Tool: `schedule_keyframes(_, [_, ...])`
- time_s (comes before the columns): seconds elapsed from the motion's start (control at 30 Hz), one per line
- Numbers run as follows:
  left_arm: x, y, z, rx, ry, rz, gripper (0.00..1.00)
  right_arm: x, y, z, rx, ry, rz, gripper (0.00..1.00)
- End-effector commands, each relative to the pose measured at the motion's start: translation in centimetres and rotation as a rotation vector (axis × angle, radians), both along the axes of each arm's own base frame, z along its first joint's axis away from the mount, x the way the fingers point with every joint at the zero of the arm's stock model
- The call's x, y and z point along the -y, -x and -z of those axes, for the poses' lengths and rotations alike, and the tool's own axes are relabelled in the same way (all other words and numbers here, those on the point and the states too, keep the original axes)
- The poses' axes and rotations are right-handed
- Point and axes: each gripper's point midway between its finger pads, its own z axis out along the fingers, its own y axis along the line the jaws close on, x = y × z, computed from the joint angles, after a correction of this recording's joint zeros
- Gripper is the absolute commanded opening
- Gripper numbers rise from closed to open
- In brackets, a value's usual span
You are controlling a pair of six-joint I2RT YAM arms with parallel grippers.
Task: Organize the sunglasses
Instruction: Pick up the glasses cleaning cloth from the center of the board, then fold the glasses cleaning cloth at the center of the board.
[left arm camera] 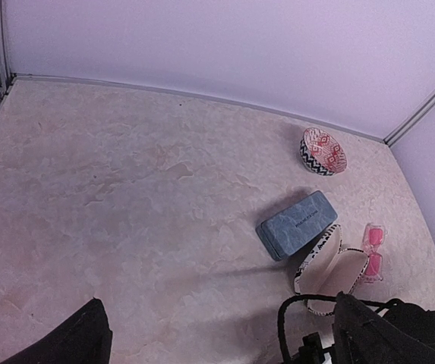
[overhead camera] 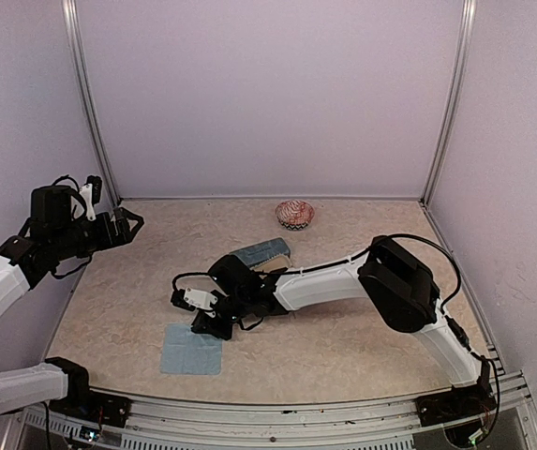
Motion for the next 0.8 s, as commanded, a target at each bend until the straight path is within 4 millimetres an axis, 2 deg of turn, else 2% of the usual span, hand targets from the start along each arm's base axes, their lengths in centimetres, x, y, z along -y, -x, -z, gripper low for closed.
schedule_keyframes(0.0, [-0.1, -0.1, -0.3, 0.021, 0.010, -0.001, 0.99, -0.3, -0.5, -0.3, 0.002, -0.017, 0.010, 0.06])
schedule_keyframes(0.13, [-0.1, -0.1, -0.3, 0.019, 0.010, 0.000, 0.99, -0.4, -0.6, -1.3, 0.015, -0.038, 0.015, 0.00])
schedule_keyframes(0.3, [-0.1, -0.1, -0.2, 0.018, 0.010, -0.001, 0.99, -0.2, -0.3, -2.9, 0.055, -0.076, 0.018, 0.00])
schedule_keyframes(0.53, [-0.1, -0.1, -0.3, 0.019, 0.010, -0.001, 0.99, 0.2, 0.9, -5.4, 0.137, -0.133, 0.014, 0.00])
schedule_keyframes(0.77, [0.0, -0.1, -0.2, 0.016, 0.012, 0.003, 0.99, 0.6, 2.7, -6.2, 0.169, -0.171, -0.018, 0.00])
